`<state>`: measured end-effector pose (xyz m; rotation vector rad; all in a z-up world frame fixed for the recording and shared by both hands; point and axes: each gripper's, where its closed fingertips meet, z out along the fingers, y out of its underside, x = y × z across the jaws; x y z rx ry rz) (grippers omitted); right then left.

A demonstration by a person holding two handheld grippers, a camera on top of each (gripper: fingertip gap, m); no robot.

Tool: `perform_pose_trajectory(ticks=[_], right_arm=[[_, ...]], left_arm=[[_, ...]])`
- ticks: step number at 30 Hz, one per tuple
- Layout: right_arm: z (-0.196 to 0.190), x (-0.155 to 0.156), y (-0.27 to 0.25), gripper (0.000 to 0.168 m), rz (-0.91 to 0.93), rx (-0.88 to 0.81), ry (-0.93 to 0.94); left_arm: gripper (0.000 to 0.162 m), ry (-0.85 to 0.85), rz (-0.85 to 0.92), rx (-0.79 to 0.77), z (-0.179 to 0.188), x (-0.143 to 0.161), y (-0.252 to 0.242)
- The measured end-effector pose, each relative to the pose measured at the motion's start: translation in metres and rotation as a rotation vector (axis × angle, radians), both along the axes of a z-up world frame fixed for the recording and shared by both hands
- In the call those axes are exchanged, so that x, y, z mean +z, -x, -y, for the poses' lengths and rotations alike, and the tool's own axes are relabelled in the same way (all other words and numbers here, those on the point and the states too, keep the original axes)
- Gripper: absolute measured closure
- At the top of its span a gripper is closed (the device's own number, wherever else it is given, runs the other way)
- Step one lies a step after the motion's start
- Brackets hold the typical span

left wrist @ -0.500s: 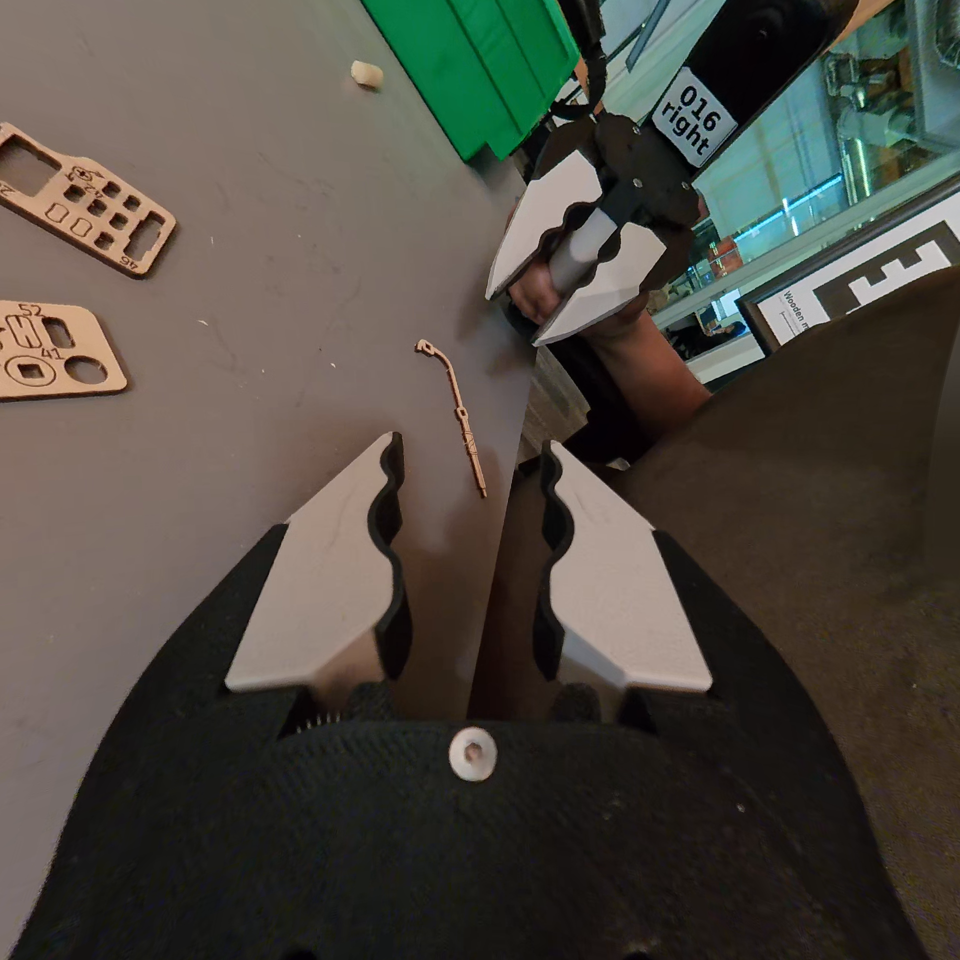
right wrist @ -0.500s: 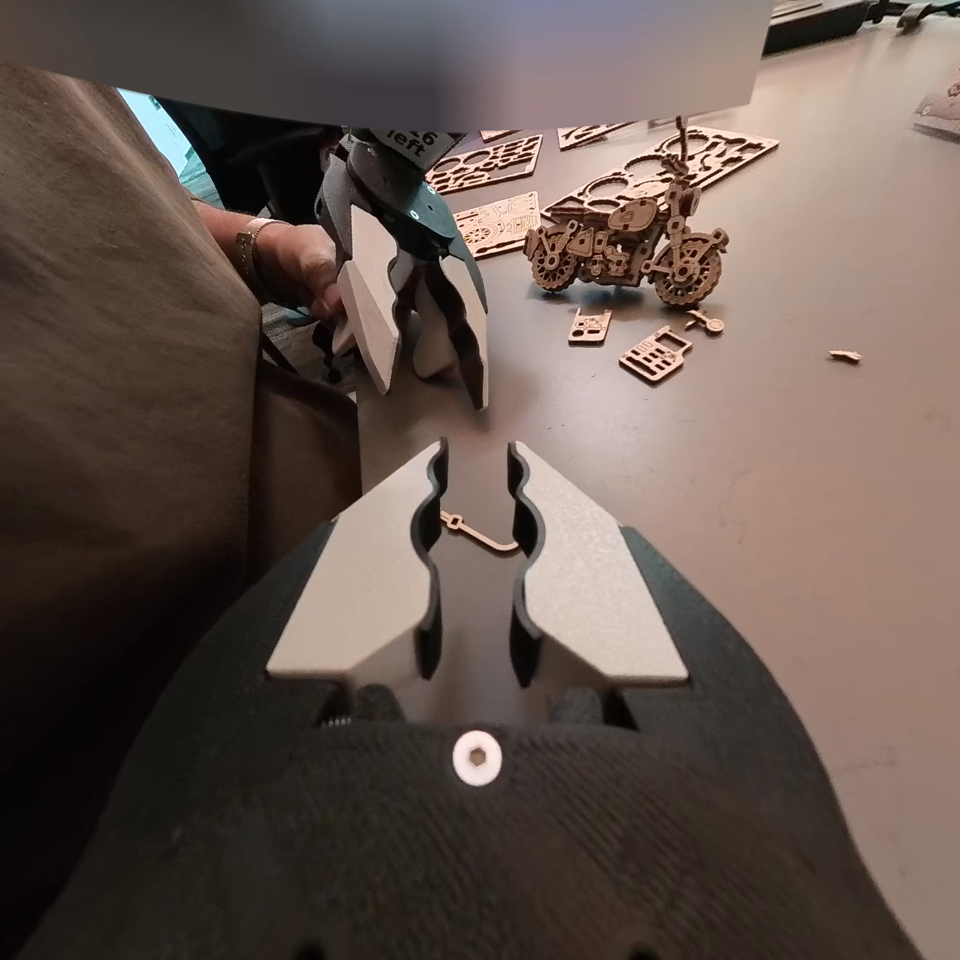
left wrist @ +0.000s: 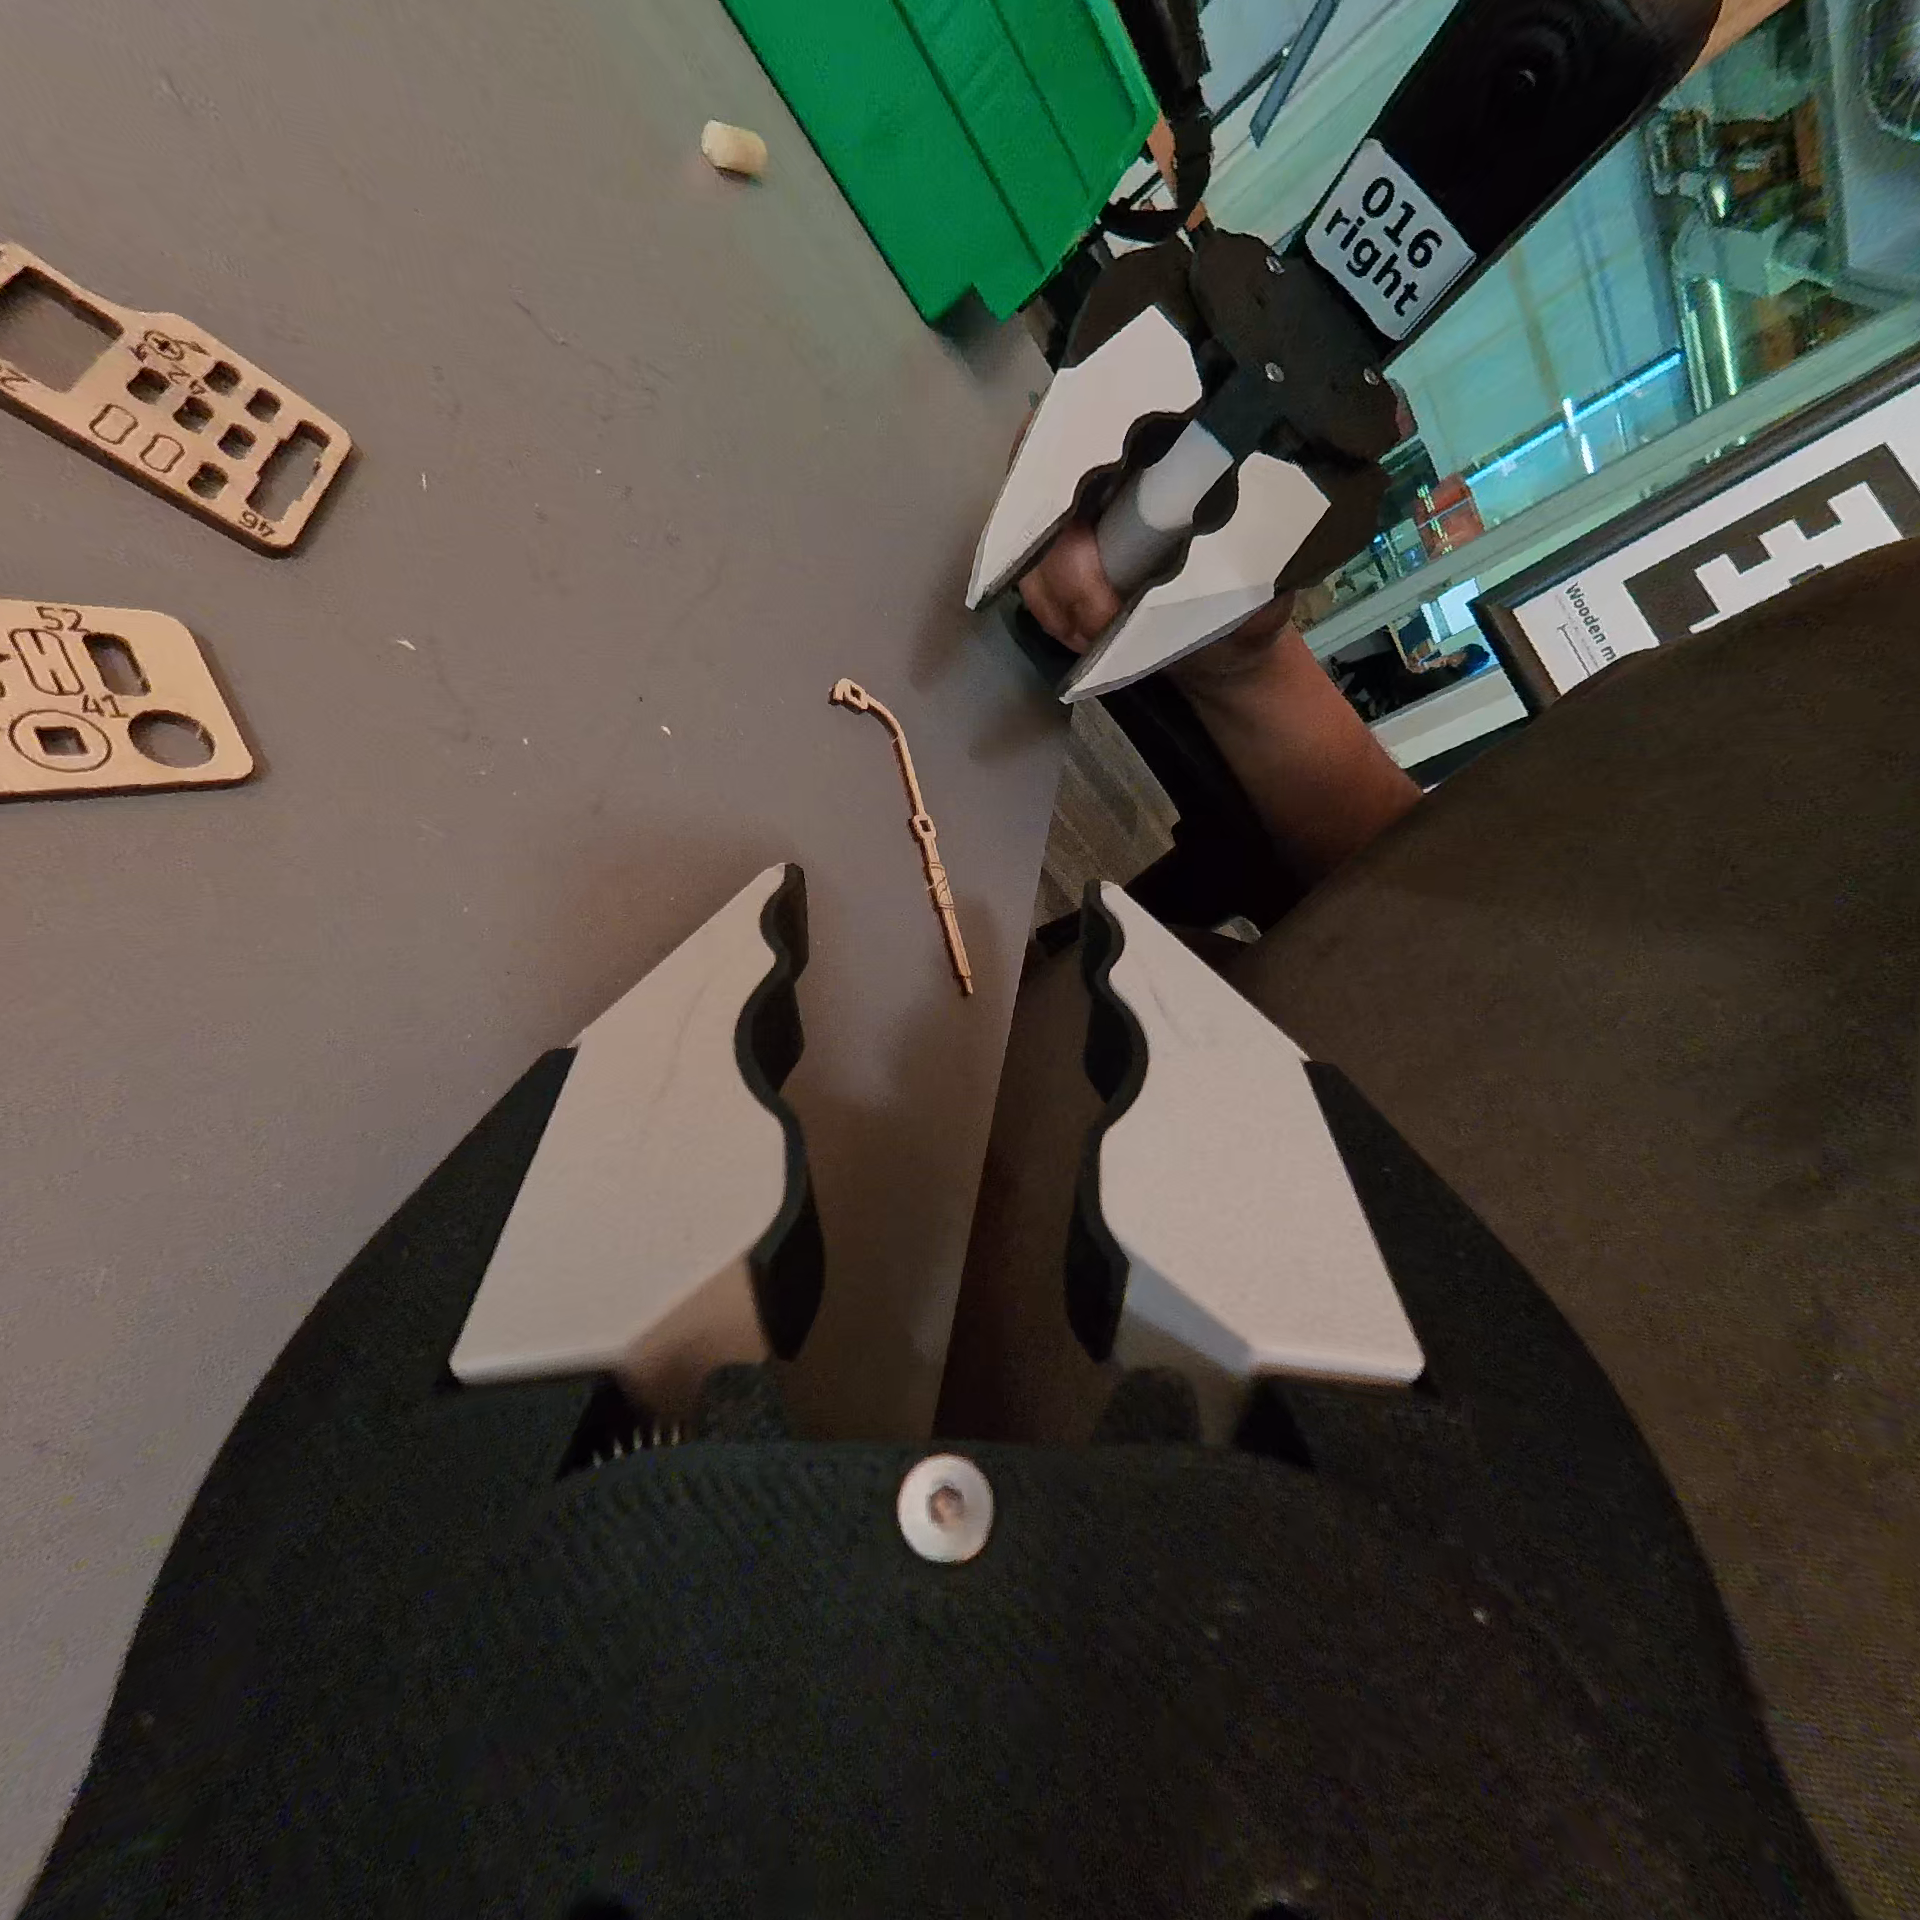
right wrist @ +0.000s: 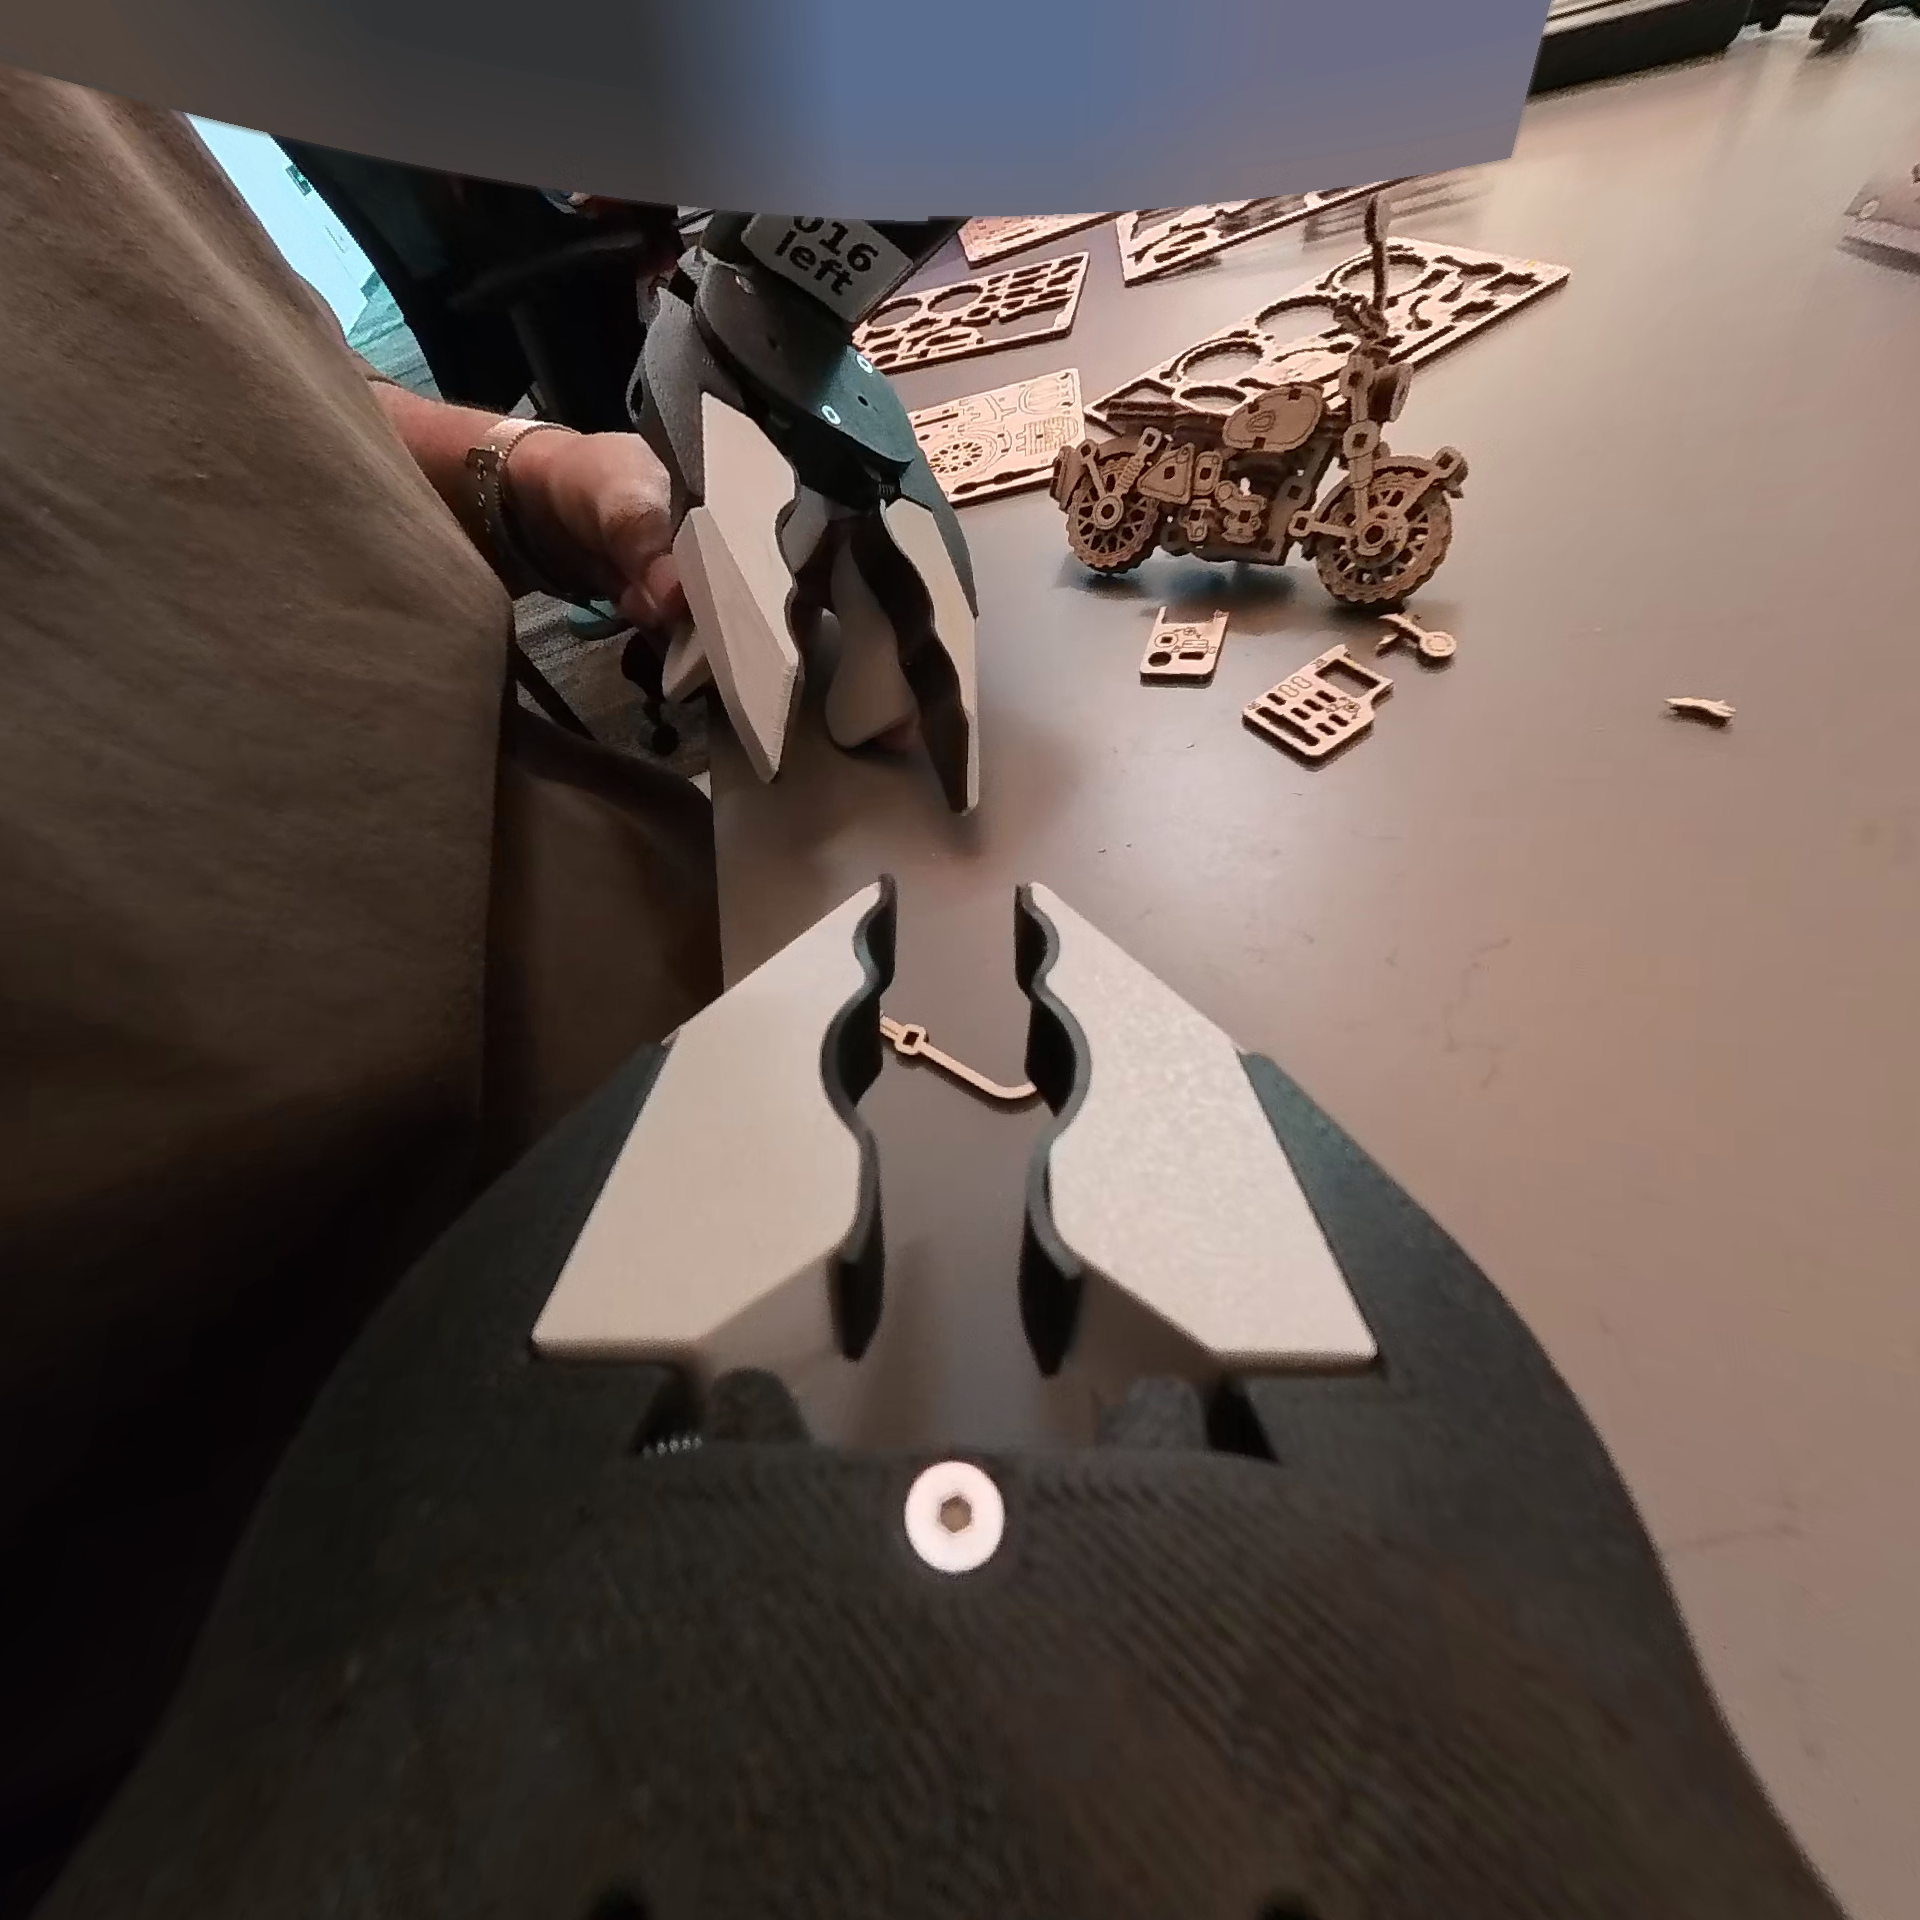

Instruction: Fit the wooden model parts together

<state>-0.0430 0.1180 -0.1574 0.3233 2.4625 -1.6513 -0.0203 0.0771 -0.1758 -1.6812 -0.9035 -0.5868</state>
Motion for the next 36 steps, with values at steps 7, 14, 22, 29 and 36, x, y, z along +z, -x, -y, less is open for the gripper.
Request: perform_pose_trajectory(ticks=[7, 14, 22, 29, 36], right_arm=[[0.001, 0.0, -0.007, 0.146, -0.022, 0.032, -0.007], [0.0, -0.019, -0.023, 0.143, -0.14, 0.095, -0.15], [0.002, -0.05, -0.028, 0.151, -0.268, 0.114, -0.364], [0.005, -0.048, -0.033, 0.161, -0.221, 0.106, -0.341], [0.003, 0.021, -0.002, 0.162, -0.059, -0.114, 0.052]], left_arm=[[0.111, -0.001, 0.001, 0.0, 0.0, 0.0, 0.0], [0.112, 0.003, -0.002, 0.001, 0.0, 0.0, 0.0], [0.112, 0.012, -0.012, -0.001, 0.0, -0.001, -0.001], [0.111, 0.005, -0.011, 0.0, 0.0, 0.0, -0.001], [0.111, -0.095, -0.065, 0.12, 0.013, 0.02, 0.017]])
